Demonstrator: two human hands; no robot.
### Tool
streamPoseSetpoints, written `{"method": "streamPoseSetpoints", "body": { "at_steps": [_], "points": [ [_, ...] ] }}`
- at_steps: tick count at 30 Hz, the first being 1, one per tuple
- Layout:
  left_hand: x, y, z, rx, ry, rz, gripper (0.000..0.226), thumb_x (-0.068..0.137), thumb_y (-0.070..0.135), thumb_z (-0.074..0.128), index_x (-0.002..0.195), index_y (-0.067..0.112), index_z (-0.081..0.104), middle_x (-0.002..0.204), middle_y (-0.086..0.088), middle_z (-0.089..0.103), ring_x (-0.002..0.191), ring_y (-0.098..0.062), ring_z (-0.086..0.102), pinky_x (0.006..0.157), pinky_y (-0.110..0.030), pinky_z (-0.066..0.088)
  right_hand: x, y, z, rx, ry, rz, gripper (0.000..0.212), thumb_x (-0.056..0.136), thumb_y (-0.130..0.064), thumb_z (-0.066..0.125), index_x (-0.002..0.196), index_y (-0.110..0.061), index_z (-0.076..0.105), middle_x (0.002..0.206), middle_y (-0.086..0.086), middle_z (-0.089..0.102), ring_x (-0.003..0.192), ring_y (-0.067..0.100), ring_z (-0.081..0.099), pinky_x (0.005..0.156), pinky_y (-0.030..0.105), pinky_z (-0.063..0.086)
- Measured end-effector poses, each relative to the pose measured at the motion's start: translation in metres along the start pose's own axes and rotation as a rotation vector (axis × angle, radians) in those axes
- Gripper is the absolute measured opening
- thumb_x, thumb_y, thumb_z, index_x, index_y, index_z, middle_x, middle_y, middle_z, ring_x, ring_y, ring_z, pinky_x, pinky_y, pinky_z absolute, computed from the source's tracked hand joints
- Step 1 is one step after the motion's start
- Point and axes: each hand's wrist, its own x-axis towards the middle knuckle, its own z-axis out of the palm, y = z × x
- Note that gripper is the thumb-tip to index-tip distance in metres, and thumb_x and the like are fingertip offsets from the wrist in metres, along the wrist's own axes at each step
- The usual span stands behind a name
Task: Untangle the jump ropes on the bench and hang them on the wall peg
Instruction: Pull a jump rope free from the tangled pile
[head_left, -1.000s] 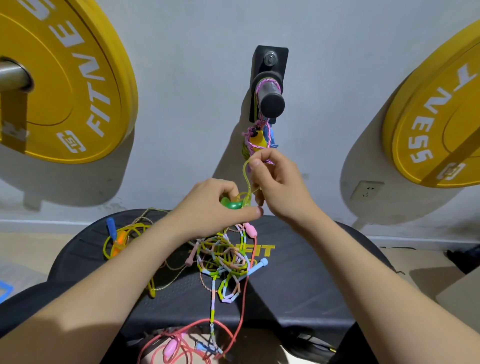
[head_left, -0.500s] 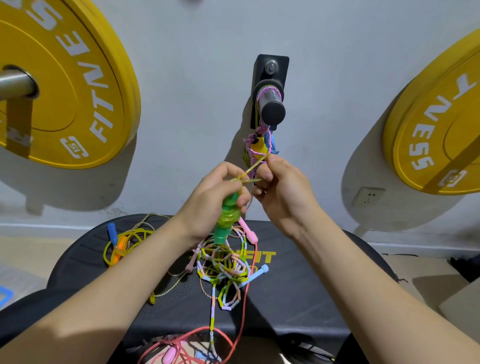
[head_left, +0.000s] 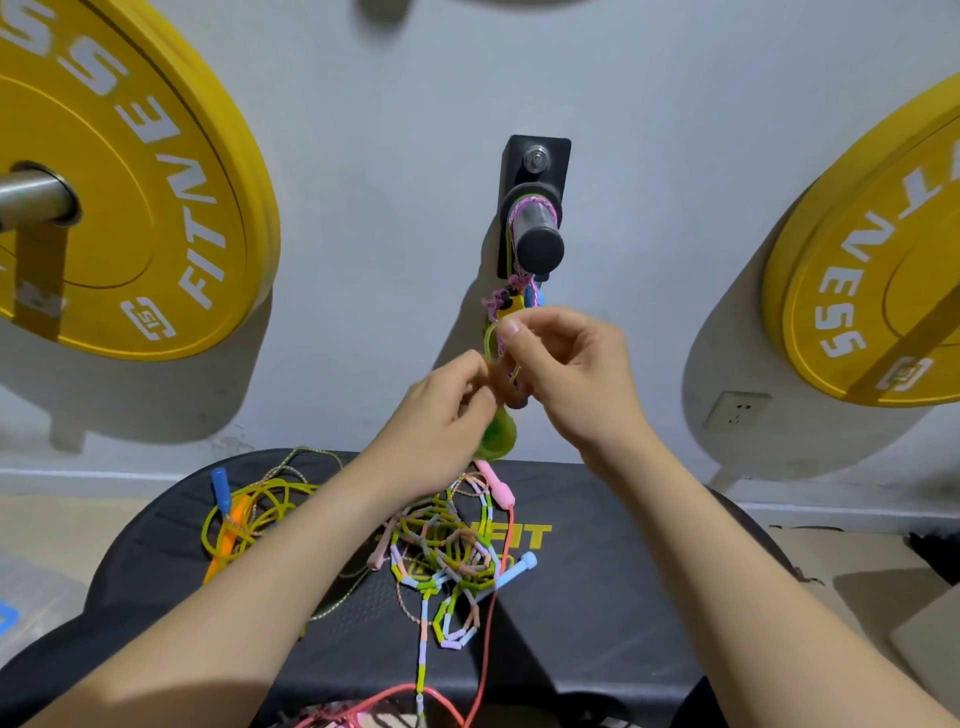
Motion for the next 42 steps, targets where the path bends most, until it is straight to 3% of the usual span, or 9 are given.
{"method": "streamPoseSetpoints", "body": {
  "at_steps": [3,8,13,16,21,27,31,35,42],
  "points": [
    [0.016,0.008,0.006,-0.047,0.126,-0.033,0.020,0.093,0.027,0.053,0.104,0.030,0.070,0.095,0.009,0.074,0.085,-0.010,0.069,0.078,-0.035,0.058,0.006,-0.001,0.004,0.011,0.034,-0.034,0.009,0.098,-0.011,0.074,0.097,-0.004,0.079,0.079,0.009,0.077,0.068,0.016,0.071,0.063,0.027,0.056],
    [0.047,0.022,0.001,-0.359,0.254,-0.066,0.013,0.107,0.008,0.056,0.102,0.011,0.068,0.071,0.010,0.070,0.062,-0.014,0.068,0.063,-0.032,0.061,0.020,0.006,-0.007,0.092,0.087,0.076,0.014,0.099,-0.009,0.072,0.111,-0.009,0.079,0.100,0.008,0.082,0.095,0.021,0.078,0.088,0.040,0.064],
    [0.078,0.041,-0.005,-0.504,0.282,-0.115,0.012,0.107,0.009,0.058,0.106,0.000,0.067,0.081,-0.014,0.071,0.067,-0.020,0.073,0.072,-0.038,0.066,0.033,0.016,-0.014,0.126,0.118,0.100,0.016,0.102,-0.006,0.066,0.111,-0.008,0.079,0.097,0.010,0.082,0.083,0.015,0.075,0.072,0.027,0.057],
    [0.094,0.045,-0.006,-0.408,0.400,-0.123,0.009,0.104,0.010,0.060,0.103,0.005,0.068,0.070,-0.006,0.073,0.065,-0.024,0.077,0.069,-0.039,0.067,0.043,0.017,-0.015,0.068,0.244,0.001,0.012,0.103,-0.011,0.067,0.104,-0.014,0.079,0.089,0.002,0.081,0.083,0.013,0.077,0.072,0.023,0.058],
    [0.119,0.044,0.006,-0.037,0.622,0.001,0.012,0.101,0.015,0.061,0.098,0.016,0.072,0.067,0.002,0.076,0.059,-0.008,0.075,0.071,-0.031,0.064,0.075,0.008,-0.020,-0.101,0.457,-0.139,0.013,0.101,-0.017,0.068,0.095,-0.023,0.077,0.086,-0.006,0.078,0.075,0.020,0.078,0.072,0.044,0.064],
    [0.136,0.030,0.005,0.116,0.648,-0.003,0.011,0.095,0.015,0.065,0.097,0.020,0.075,0.078,0.005,0.077,0.071,-0.015,0.076,0.083,-0.040,0.062,0.103,0.010,-0.027,-0.351,0.437,-0.193,0.004,0.097,-0.024,0.072,0.096,-0.027,0.075,0.080,-0.014,0.074,0.073,0.011,0.072,0.083,0.050,0.059],
    [0.136,0.018,0.006,0.039,0.602,0.053,0.020,0.093,0.003,0.062,0.101,0.021,0.060,0.077,0.006,0.074,0.058,-0.012,0.075,0.063,-0.040,0.064,0.110,0.022,-0.041,-0.376,0.376,-0.212,0.008,0.096,-0.025,0.075,0.093,-0.019,0.073,0.073,-0.010,0.073,0.070,0.010,0.071,0.079,0.048,0.058],
    [0.150,0.010,0.010,0.002,0.695,0.044,0.022,0.088,0.002,0.066,0.085,0.023,0.069,0.079,0.010,0.074,0.066,-0.009,0.075,0.071,-0.041,0.065,0.118,0.035,-0.035,-0.399,0.394,-0.181,0.023,0.105,-0.033,0.063,0.090,-0.018,0.071,0.080,-0.011,0.072,0.078,0.009,0.068,0.078,0.041,0.056],
    [0.165,-0.002,0.016,-0.093,0.686,0.094,0.025,0.096,0.002,0.065,0.104,0.023,0.077,0.094,0.011,0.076,0.080,-0.004,0.075,0.079,-0.031,0.064,0.089,0.070,-0.023,-0.488,0.256,-0.229,0.023,0.101,-0.030,0.057,0.124,-0.028,0.052,0.086,-0.010,0.068,0.073,0.013,0.062,0.065,0.025,0.041]
  ]
}}
